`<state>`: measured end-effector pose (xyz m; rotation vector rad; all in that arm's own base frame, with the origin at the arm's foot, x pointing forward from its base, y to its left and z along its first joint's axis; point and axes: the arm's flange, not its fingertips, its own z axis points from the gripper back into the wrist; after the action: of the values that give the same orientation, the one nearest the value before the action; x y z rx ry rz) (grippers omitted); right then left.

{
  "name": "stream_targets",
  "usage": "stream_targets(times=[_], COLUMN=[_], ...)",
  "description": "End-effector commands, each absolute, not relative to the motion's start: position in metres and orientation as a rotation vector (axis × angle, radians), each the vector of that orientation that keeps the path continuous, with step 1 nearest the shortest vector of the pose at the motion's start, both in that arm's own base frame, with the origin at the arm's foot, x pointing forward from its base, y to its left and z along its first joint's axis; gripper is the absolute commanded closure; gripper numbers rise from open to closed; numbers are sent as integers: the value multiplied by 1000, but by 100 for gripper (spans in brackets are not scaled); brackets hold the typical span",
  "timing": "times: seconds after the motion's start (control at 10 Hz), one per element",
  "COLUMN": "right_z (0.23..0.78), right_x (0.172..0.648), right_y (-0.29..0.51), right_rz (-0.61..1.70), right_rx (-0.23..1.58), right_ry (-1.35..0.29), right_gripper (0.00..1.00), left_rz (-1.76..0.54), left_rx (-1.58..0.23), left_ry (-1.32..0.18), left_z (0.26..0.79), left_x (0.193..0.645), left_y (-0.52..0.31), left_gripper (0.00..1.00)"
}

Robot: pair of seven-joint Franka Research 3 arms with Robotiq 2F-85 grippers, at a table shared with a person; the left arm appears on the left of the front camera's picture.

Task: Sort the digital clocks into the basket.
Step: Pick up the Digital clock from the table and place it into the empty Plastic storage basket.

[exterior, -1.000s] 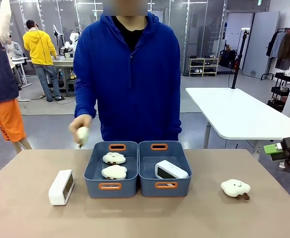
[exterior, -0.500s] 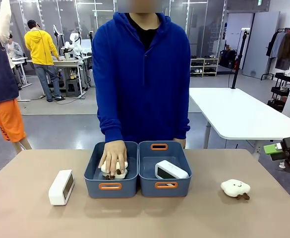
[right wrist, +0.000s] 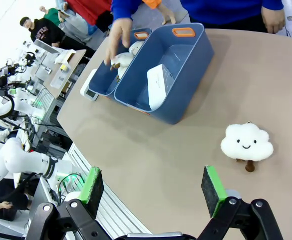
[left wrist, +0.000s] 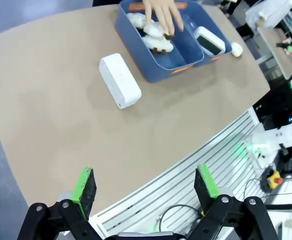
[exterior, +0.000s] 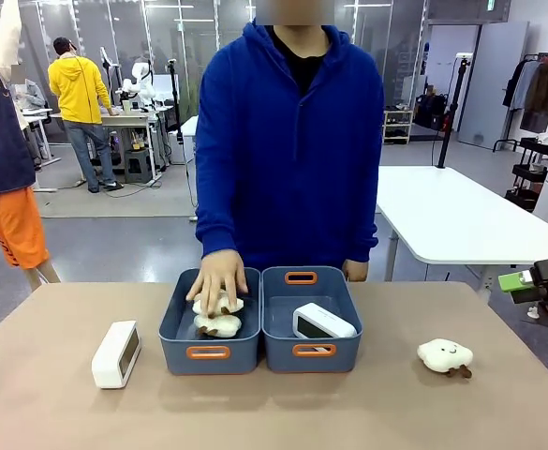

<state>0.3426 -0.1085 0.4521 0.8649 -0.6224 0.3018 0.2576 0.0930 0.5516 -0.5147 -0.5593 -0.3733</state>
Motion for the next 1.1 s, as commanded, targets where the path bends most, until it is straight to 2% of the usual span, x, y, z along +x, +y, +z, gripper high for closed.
stream_targets(times=[0.0, 0.1, 0.2, 0.4, 0.8, 1.0], right_z=[453, 453, 453, 453, 453, 453], right_x=[341, 341, 341, 341, 341, 341], right_y=[-109, -109, -109, -109, -109, -109], right_rz=[313, 313, 313, 313, 313, 313], right_rx=[867, 867, 867, 867, 867, 867], right_ry=[-625, -625, -625, -625, -625, -625], right_gripper=[0, 0, 0, 0, 0, 0], left_rz=[-404, -413, -417, -389, -322, -281], left_rx=[-476, -464, -332, -222, -59, -109], left_ry=[-525, -492, -458, -442, -414, -401], left_z=[510, 494, 470, 437, 389, 367], left_x=[312, 335, 360, 381, 419, 430], left_y=[13, -15, -48, -85, -99, -99], left_gripper=[0, 0, 0, 0, 0, 0])
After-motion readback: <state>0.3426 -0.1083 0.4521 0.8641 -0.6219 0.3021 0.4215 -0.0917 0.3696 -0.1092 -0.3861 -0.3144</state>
